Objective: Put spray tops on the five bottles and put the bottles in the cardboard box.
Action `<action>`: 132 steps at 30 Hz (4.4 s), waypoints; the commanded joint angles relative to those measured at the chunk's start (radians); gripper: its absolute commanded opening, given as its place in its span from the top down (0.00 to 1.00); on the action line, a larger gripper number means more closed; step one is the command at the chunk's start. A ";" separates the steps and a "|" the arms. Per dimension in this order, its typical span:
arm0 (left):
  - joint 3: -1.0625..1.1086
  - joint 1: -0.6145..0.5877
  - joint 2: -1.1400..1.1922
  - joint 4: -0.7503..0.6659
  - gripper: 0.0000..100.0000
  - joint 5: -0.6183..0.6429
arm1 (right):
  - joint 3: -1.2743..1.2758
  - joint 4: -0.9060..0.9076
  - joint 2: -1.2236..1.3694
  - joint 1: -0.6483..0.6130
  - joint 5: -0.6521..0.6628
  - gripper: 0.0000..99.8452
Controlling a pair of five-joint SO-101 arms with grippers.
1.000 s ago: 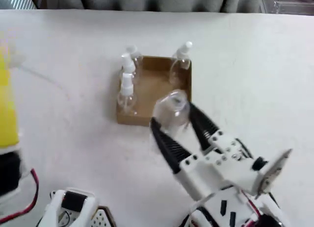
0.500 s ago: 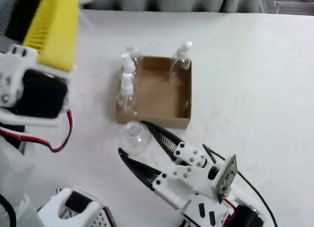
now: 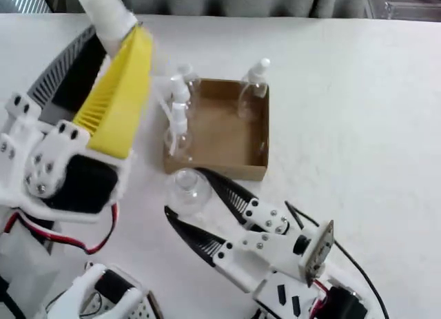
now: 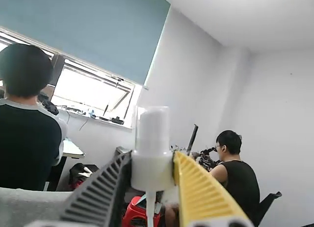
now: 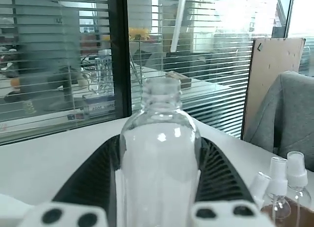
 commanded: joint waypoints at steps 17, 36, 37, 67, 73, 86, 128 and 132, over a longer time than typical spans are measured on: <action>0.120 0.042 -0.110 -0.043 0.98 0.006 | 0.044 -0.101 0.004 -0.002 0.012 0.98; 0.132 0.042 -0.133 0.124 0.98 0.084 | 0.041 -0.101 0.002 -0.001 0.012 0.98; 0.138 0.042 -0.142 0.133 0.98 0.084 | 0.041 -0.101 0.002 -0.001 0.012 0.98; 0.829 0.186 -0.667 0.066 0.98 -0.058 | 0.043 -0.070 -0.005 -0.001 0.011 0.98; 0.836 0.188 -0.711 0.124 0.90 -0.057 | 0.041 -0.071 -0.005 -0.001 0.011 0.98; 0.810 0.180 -0.734 0.164 0.72 -0.058 | 0.043 -0.071 -0.005 0.074 0.009 0.98; 1.143 0.285 -0.852 0.077 0.98 -0.061 | -0.574 -0.142 0.670 0.243 -0.183 0.98; 1.232 0.283 -0.852 -0.077 0.98 -0.061 | -0.574 -0.061 0.665 0.186 -0.183 0.98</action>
